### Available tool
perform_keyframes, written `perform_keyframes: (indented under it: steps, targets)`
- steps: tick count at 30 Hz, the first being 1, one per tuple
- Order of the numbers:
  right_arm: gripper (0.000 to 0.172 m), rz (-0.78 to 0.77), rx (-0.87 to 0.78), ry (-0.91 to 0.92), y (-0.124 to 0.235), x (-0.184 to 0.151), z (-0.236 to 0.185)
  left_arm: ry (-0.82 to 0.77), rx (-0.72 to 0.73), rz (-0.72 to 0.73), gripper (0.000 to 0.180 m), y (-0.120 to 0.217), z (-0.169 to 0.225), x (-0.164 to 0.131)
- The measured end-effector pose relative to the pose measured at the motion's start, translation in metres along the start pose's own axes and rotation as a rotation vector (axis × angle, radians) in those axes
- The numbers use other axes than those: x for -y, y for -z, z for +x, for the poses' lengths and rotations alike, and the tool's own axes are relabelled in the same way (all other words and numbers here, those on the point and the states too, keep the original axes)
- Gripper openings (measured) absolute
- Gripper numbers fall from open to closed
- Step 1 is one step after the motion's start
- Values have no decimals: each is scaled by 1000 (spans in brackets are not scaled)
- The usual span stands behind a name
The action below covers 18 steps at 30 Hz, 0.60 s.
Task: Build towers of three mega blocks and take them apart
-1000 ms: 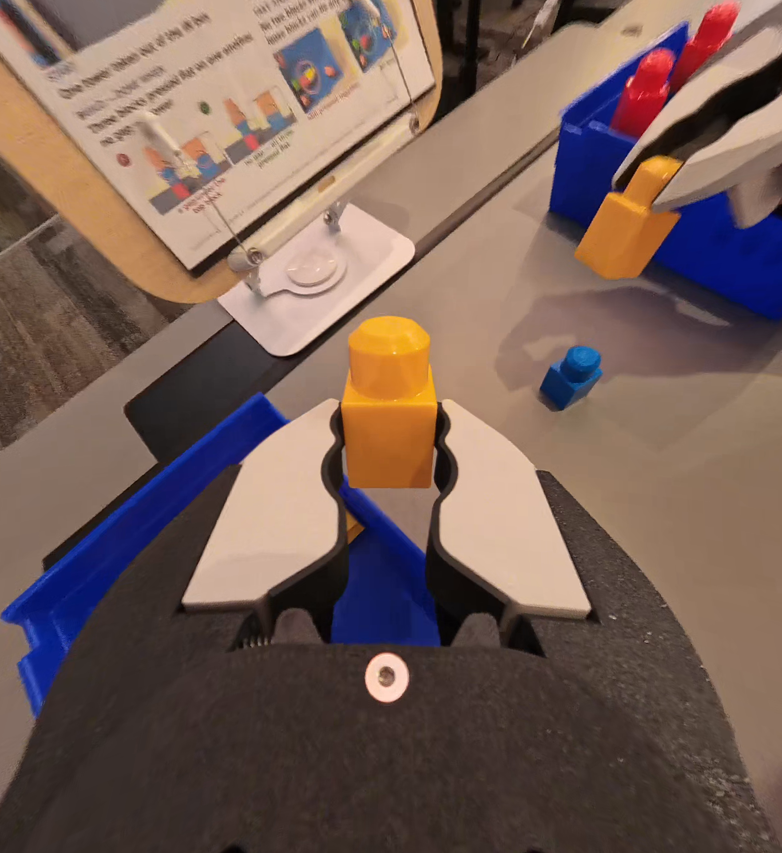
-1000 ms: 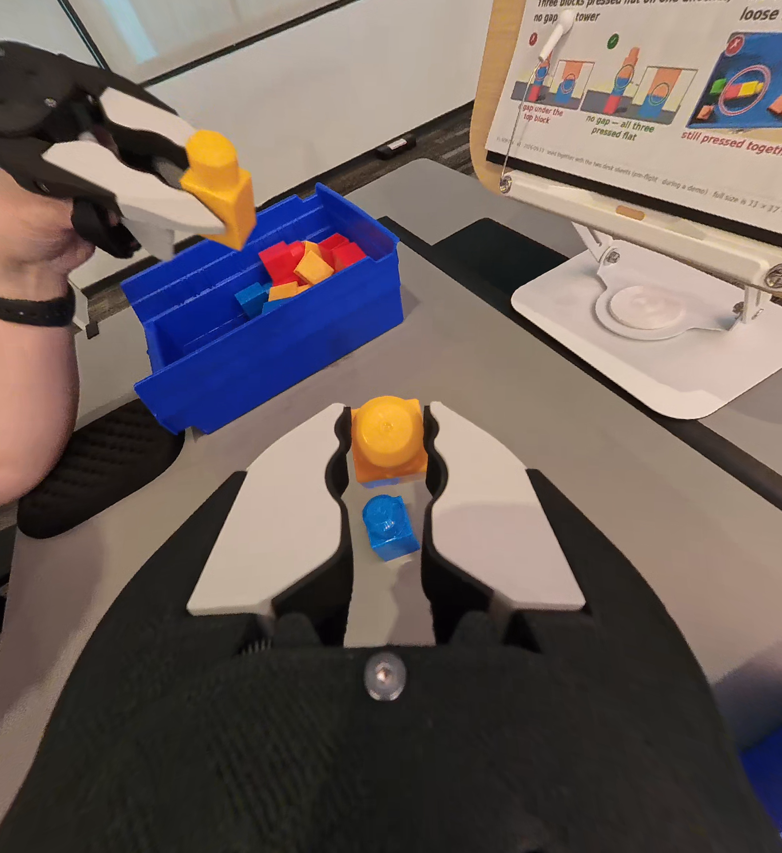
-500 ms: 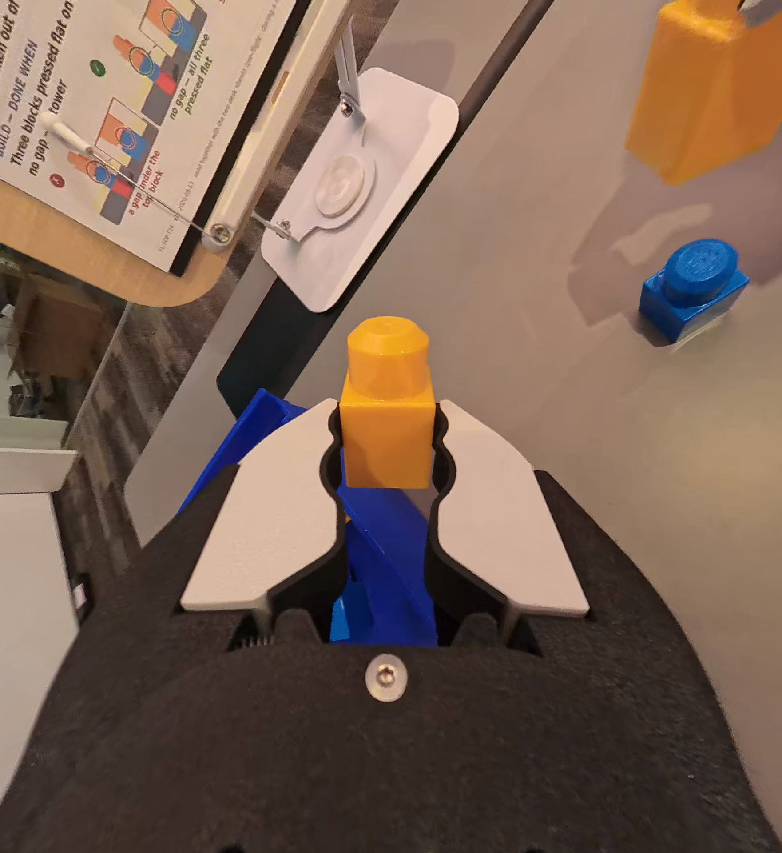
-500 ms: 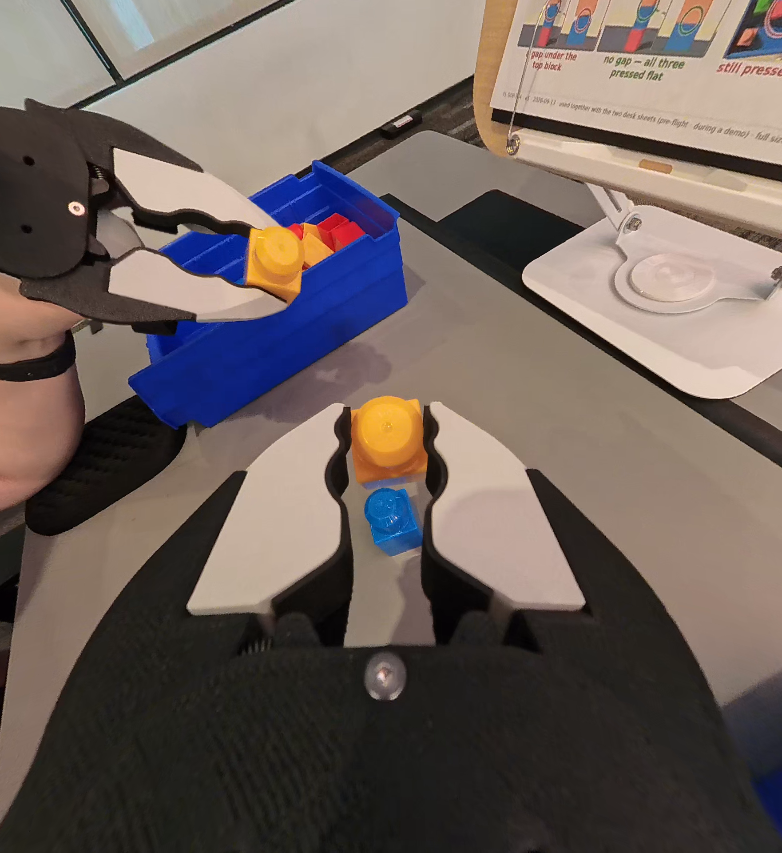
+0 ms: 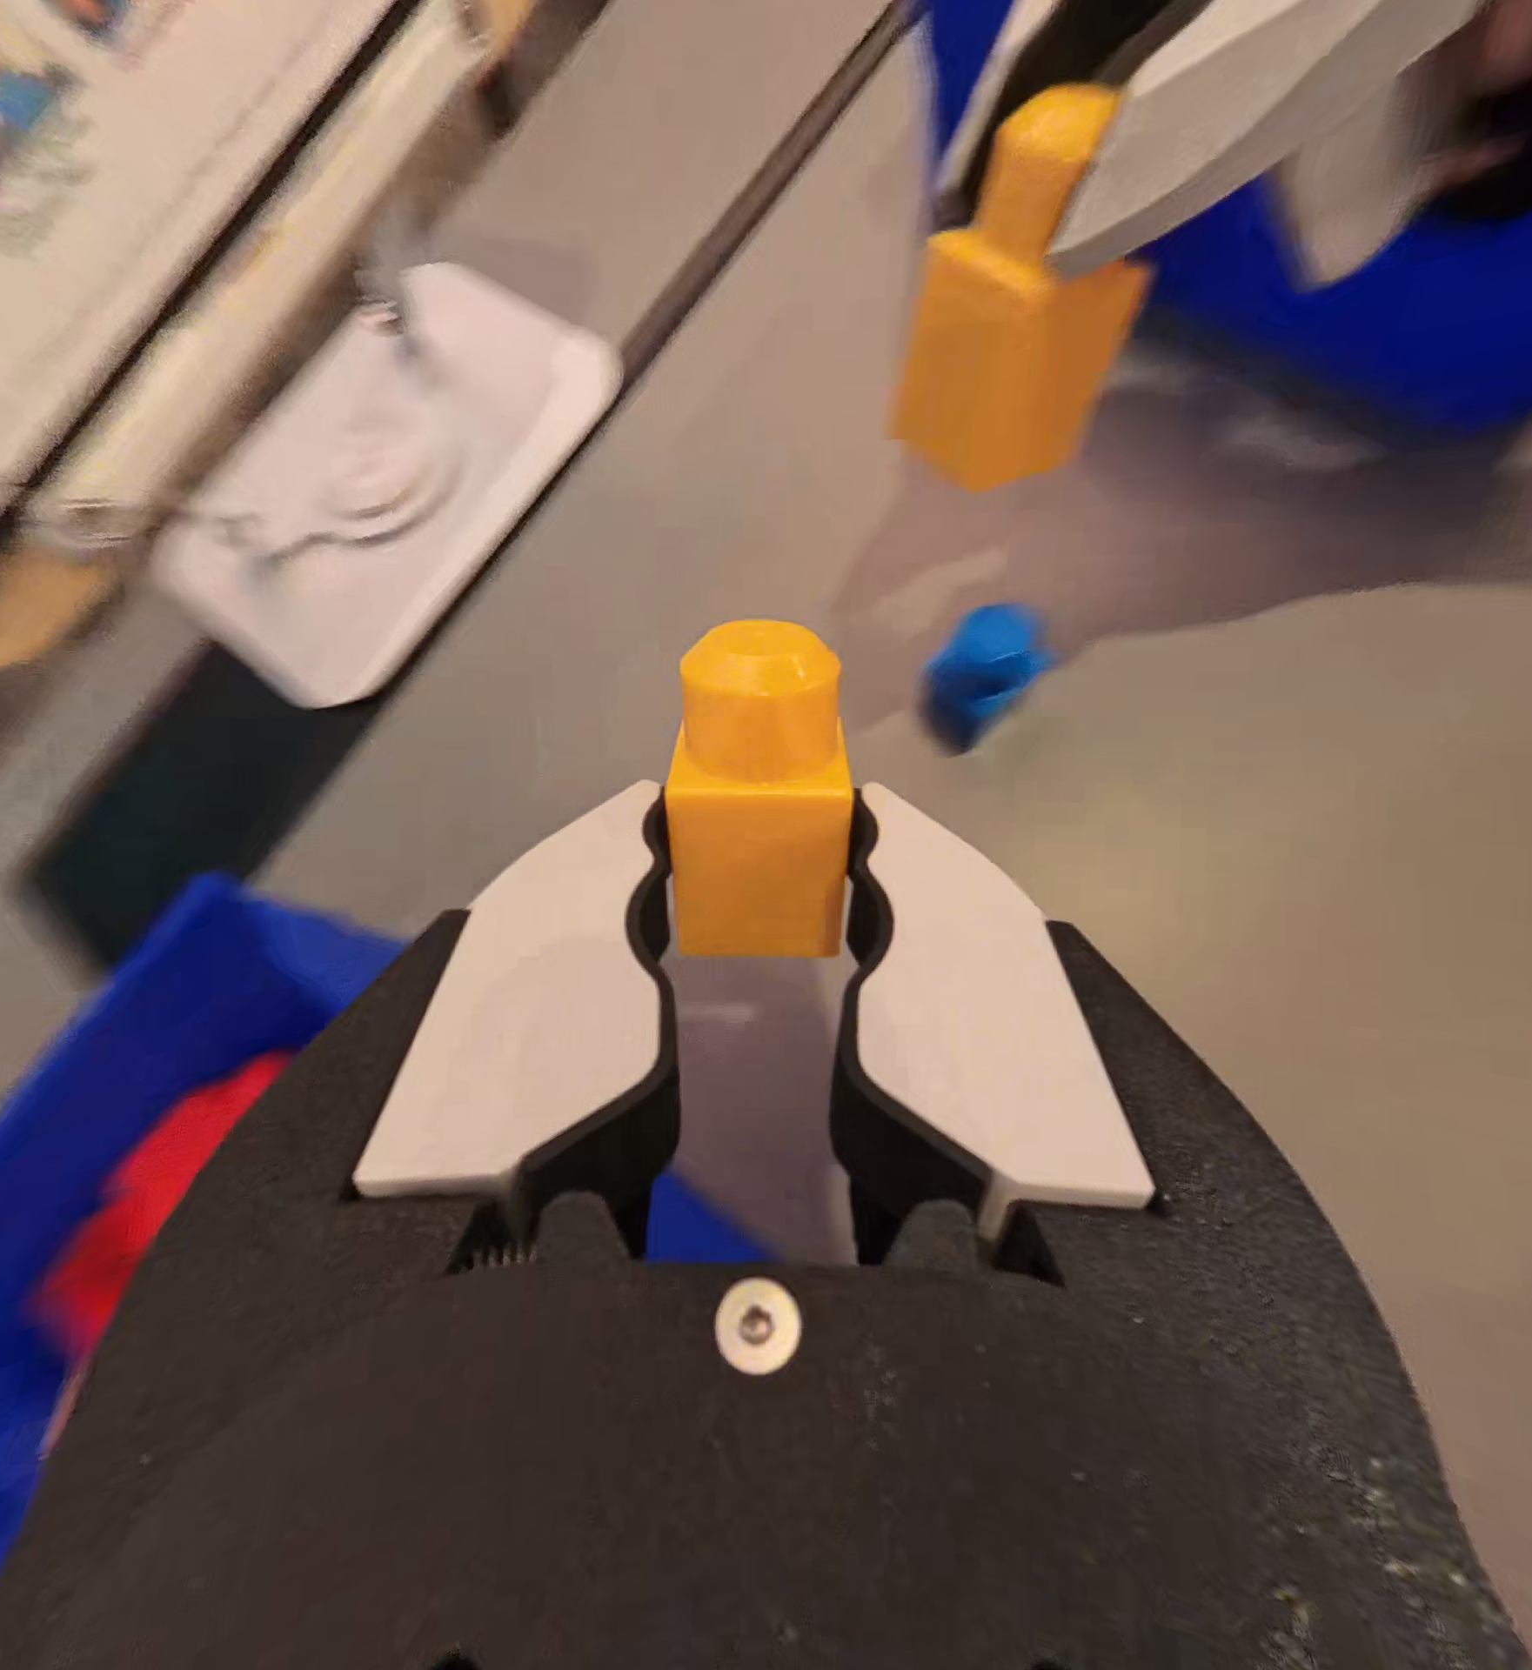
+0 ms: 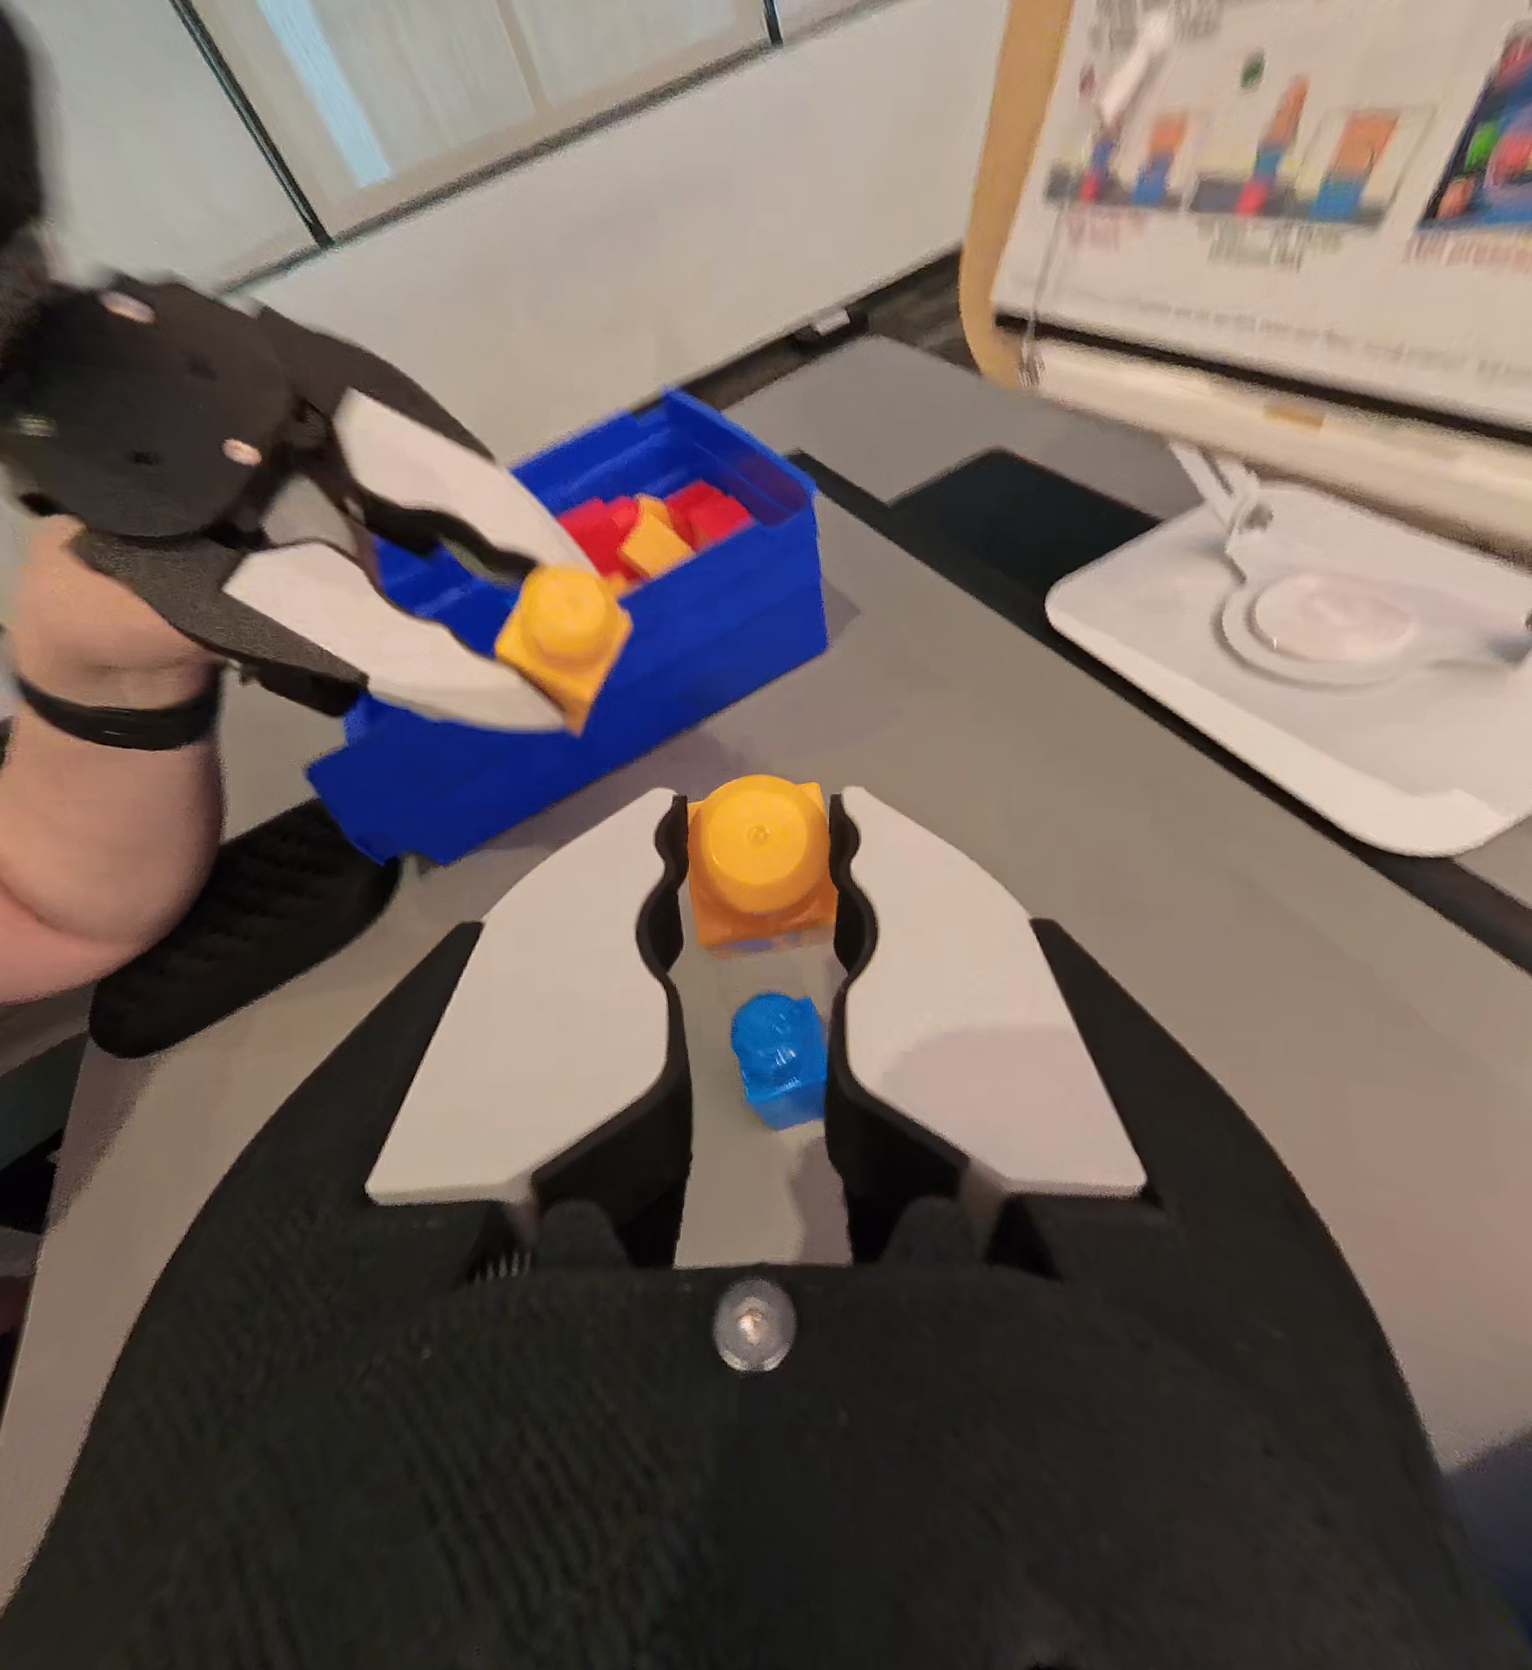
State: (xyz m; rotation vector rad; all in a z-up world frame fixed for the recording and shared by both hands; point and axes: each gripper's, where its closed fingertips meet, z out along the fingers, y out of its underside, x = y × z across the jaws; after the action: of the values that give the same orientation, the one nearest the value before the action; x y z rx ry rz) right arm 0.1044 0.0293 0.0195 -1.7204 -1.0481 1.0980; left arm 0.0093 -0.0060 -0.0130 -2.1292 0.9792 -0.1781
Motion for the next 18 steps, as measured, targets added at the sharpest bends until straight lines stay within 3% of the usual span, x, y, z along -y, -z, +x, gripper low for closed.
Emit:
perform_keyframes:
  steps: [3, 9, 12, 18]
  targets:
    - [30, 106, 116, 7, 22, 29, -26, 119, -362, 153, 36, 13, 37, 21]
    - [30, 177, 389, -48, 48, 53, -77, 118, -669, 220, 36, 19, 80, 32]
    - [30, 121, 447, -53, 41, 46, -89, 124, -721, 178, 36, 13, 91, 29]
    - [30, -11, 390, -31, 24, 24, -86, 98, -751, 144, 36, 10, 101, 24]
